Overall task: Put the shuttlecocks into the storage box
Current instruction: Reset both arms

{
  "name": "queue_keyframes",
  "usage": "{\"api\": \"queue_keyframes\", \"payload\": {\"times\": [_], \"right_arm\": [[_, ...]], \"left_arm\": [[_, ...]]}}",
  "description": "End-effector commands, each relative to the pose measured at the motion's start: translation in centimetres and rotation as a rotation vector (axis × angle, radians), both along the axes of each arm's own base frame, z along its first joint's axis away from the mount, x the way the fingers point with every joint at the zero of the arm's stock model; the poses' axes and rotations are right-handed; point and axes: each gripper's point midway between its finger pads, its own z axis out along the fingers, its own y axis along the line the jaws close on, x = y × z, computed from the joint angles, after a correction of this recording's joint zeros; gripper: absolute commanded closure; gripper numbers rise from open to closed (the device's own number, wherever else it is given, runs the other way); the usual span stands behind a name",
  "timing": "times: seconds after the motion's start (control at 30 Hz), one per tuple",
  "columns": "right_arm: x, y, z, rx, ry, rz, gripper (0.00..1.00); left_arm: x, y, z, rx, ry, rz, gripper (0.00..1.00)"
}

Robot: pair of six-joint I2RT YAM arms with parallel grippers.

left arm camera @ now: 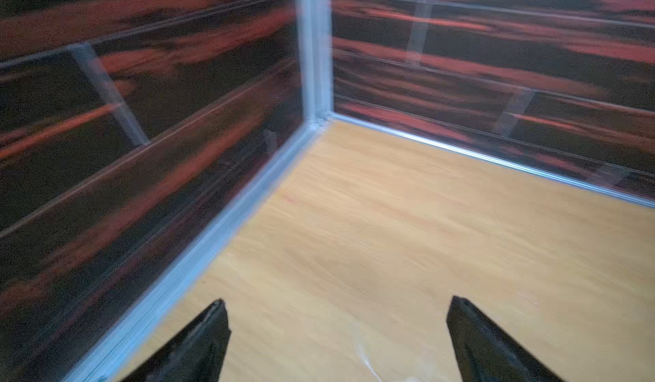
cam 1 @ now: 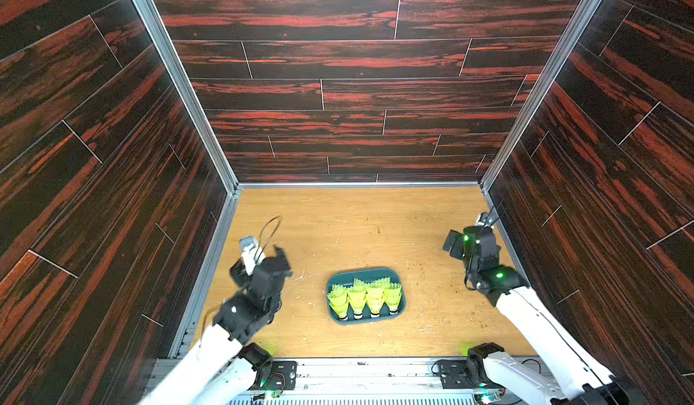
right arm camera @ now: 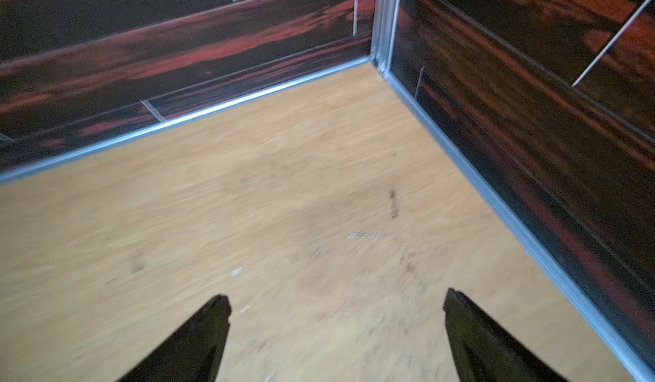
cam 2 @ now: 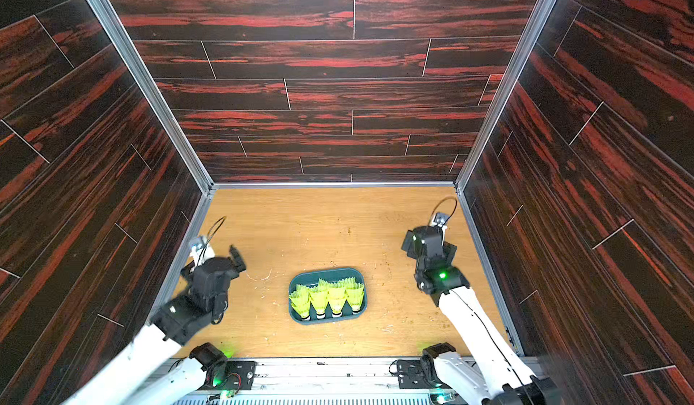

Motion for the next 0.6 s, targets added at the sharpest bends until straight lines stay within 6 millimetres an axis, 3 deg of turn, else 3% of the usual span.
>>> {"api": "queue_keyframes", "payload": {"times": [0.0, 0.2, 0.37, 0.5, 0.57], "right_arm": [[1.7, -0.4, 0.1, -0.077, -0.128, 0.002, 0.02], [0.8, -1.9, -4.2, -0.118, -0.185, -0.062, 0.02], [1.4, -2.0, -6.7, -0.178, -0.177, -0.044, 0.02], [1.9, -1.4, -6.4, -0.144, -0.278, 0.02, 0.02], [2.3, -1.1, -5.8, -0.128, -0.327, 0.073, 0.02]], "left_arm": [[1.5, 0.8, 1.2, 0.102, -0.151, -0.007, 0.0], [4.0, 3.3, -4.7, 0.087, 0.014, 0.006, 0.0], [7.2, 3.9, -6.7, 0.062, -0.013, -0.005, 0.0], [10.5, 3.4, -8.8, 0.061, 0.026, -0.053, 0.0], [11.9, 3.8, -8.6, 0.079, 0.0, -0.051, 0.0]]}}
